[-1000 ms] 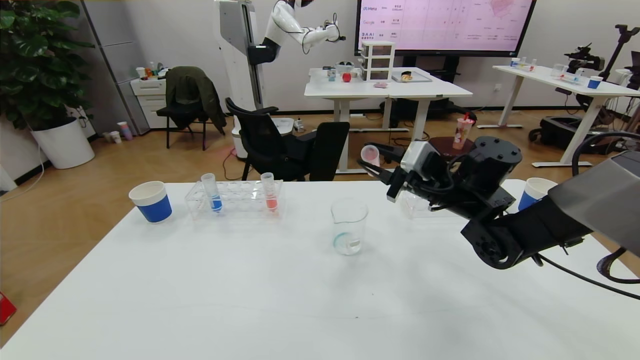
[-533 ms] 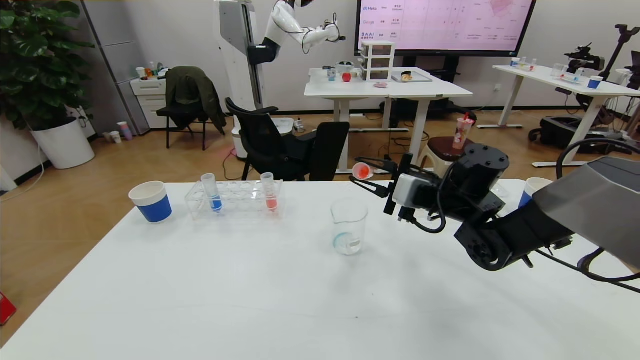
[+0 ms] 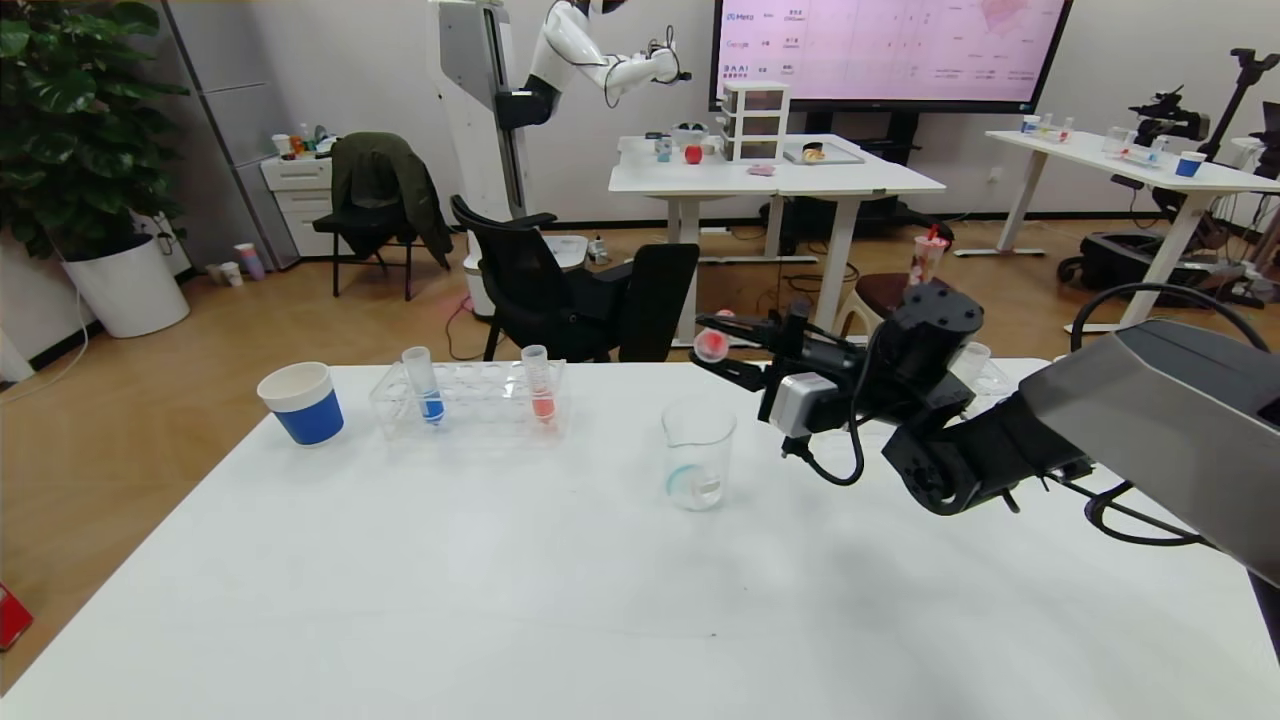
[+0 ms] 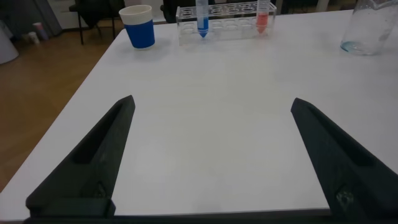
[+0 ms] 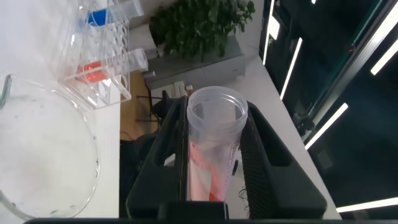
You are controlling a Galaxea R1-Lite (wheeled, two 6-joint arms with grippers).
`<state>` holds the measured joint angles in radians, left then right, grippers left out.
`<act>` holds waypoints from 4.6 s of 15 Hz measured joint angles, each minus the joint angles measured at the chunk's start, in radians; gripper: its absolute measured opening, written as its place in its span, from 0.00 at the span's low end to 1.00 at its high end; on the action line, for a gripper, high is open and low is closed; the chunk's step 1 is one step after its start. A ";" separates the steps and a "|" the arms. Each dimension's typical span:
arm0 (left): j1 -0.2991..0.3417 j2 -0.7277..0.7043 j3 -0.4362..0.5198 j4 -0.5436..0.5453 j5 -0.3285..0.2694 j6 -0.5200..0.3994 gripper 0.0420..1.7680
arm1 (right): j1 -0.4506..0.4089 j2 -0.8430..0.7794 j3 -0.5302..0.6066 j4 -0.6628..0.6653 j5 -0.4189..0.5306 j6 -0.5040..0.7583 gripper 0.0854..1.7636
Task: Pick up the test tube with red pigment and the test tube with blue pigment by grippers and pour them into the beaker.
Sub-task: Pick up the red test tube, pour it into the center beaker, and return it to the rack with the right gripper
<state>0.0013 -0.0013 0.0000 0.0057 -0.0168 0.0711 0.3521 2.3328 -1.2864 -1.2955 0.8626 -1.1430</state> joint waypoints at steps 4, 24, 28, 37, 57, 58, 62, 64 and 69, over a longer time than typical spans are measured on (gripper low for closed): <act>0.000 0.000 0.000 0.000 0.000 0.000 0.99 | -0.008 0.047 -0.034 0.002 0.039 -0.079 0.26; 0.000 0.000 0.000 0.000 0.000 0.001 0.99 | -0.015 0.106 -0.099 0.001 0.055 -0.240 0.26; 0.000 0.000 0.000 0.000 0.000 0.000 0.99 | -0.018 0.103 -0.097 0.001 0.055 -0.306 0.26; 0.000 0.000 0.000 0.000 0.000 0.001 0.99 | -0.024 0.106 -0.073 0.001 0.061 -0.460 0.26; 0.000 0.000 0.000 0.000 0.000 0.000 0.99 | 0.003 -0.229 0.107 -0.074 -0.619 0.804 0.26; 0.000 0.000 0.000 0.000 0.000 0.000 0.99 | -0.015 -0.255 0.133 -0.027 -0.654 0.851 0.26; 0.000 0.000 0.000 0.000 0.000 0.000 0.99 | -0.103 -0.359 0.238 0.198 -0.751 1.029 0.26; 0.000 0.000 0.000 0.000 0.000 0.000 0.99 | -0.148 -0.409 0.271 0.253 -0.756 1.091 0.26; 0.000 0.000 0.000 0.000 0.000 0.000 0.99 | -0.297 -0.488 0.317 0.278 -0.695 1.105 0.26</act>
<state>0.0013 -0.0013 0.0000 0.0062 -0.0164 0.0711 0.0547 1.8445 -0.9689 -1.0179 0.1674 -0.0379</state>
